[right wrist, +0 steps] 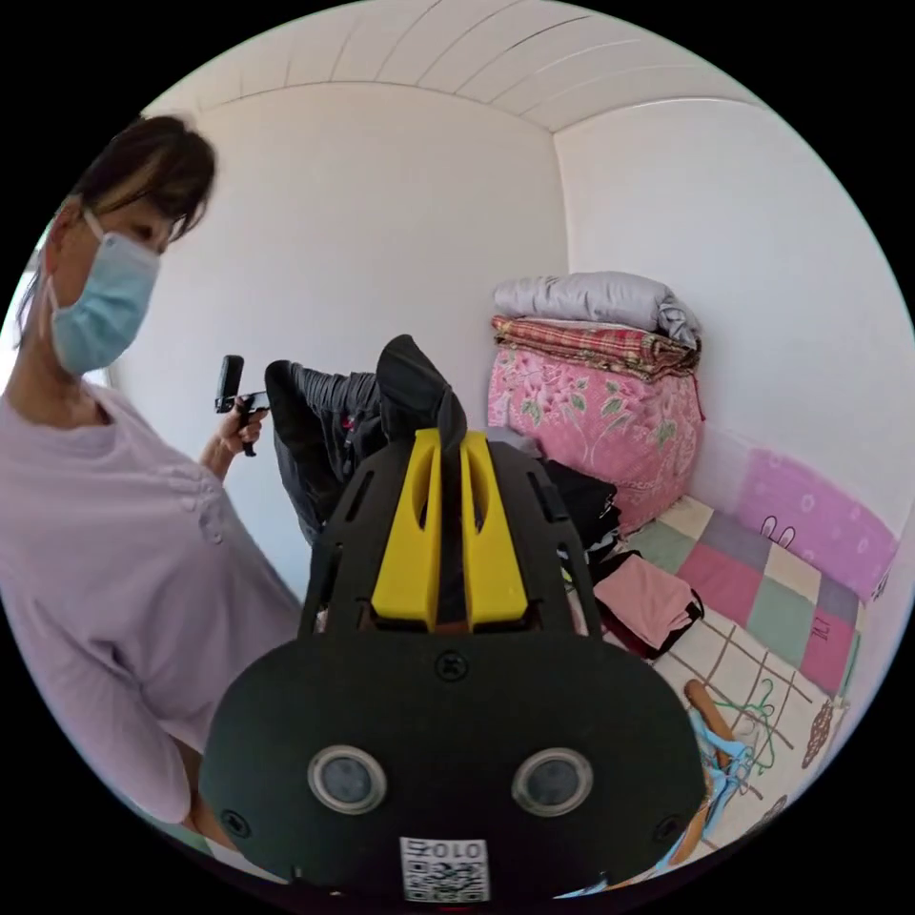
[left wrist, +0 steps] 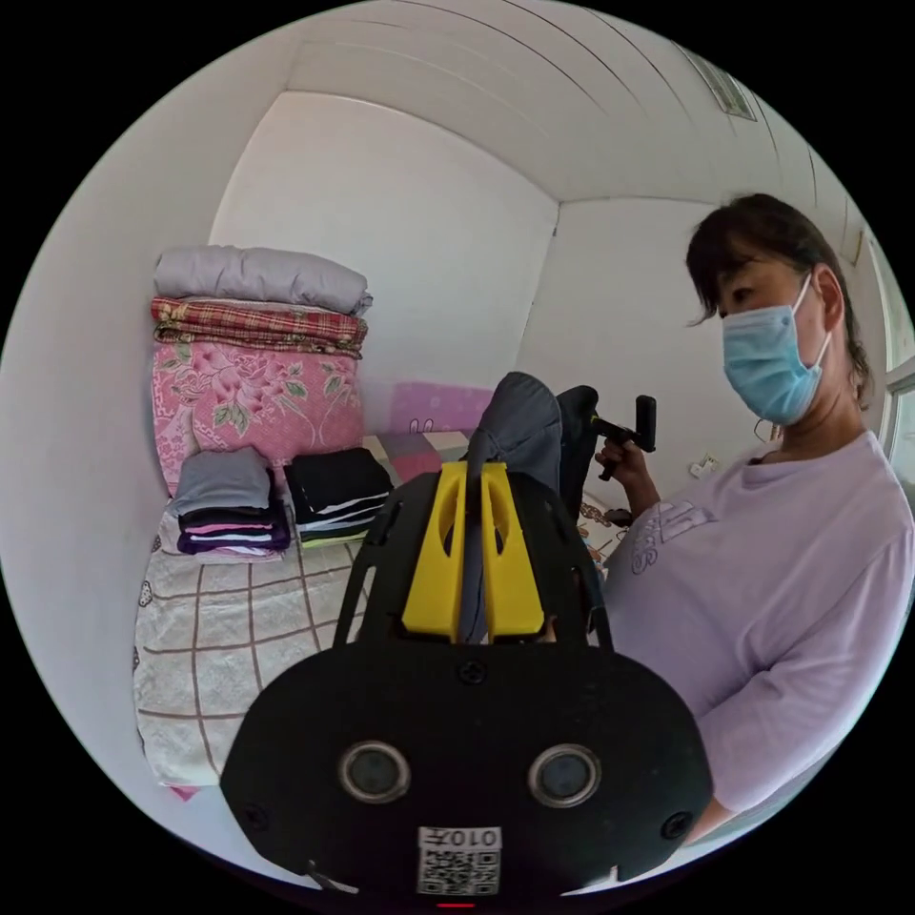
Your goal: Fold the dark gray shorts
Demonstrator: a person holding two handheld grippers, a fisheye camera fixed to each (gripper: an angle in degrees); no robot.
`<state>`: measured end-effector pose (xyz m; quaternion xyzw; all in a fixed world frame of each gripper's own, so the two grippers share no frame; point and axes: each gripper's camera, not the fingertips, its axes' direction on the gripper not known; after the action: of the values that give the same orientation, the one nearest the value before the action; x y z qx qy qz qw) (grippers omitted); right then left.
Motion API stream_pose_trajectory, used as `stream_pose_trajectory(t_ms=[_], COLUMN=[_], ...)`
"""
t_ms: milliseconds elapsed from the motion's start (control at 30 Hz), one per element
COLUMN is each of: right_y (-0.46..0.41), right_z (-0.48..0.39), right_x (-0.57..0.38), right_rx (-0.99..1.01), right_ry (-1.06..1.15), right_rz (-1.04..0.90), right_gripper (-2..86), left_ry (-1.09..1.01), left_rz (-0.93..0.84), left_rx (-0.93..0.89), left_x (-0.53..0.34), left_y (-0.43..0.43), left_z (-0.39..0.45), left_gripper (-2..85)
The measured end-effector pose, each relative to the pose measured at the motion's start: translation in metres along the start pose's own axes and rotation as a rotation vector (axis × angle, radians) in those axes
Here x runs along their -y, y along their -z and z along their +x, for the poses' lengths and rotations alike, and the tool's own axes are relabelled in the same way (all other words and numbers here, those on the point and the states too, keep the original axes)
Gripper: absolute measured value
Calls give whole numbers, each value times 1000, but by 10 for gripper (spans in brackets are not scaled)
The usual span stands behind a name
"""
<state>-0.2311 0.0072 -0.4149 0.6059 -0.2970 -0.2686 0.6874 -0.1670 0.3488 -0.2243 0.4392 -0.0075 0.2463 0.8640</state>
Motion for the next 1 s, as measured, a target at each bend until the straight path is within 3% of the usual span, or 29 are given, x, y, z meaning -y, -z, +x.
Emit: stream_pose_trajectory(t_ms=[133, 400, 533, 700, 800, 867, 933, 1000], right_y=[-9, -64, -149, -274, -336, -356, -359, -358], right_z=[-27, -5, 52, 160, 193, 190, 184, 179], right_x=[-37, -58, -64, -103, -131, -139, -148, -166], right_rx=[18, 61, -19, -79, -195, -248, -267, -253], right_ry=[73, -32, -109, -491, -539, -461, -417, -391], right_rz=[-33, -120, -250, -408, -499, -516, -517, -557], right_gripper=[20, 19, 22, 32, 41, 51, 60, 67], left_ry=[-19, 60, 130, 255, 329, 403, 383, 356], left_rz=[-59, -179, -296, -415, -525, -401, -339, -386], left_rx=[49, 9, 16, 17, 4, -96, -42, 2], left_x=[-24, -54, -72, -113, -152, -179, -196, -220], left_y=[8, -32, -110, -233, -303, -314, -303, -291], left_z=[1, -62, -138, -243, -292, -303, -296, -288], left_gripper=[0, 2, 4, 20, 42, 56, 65, 74])
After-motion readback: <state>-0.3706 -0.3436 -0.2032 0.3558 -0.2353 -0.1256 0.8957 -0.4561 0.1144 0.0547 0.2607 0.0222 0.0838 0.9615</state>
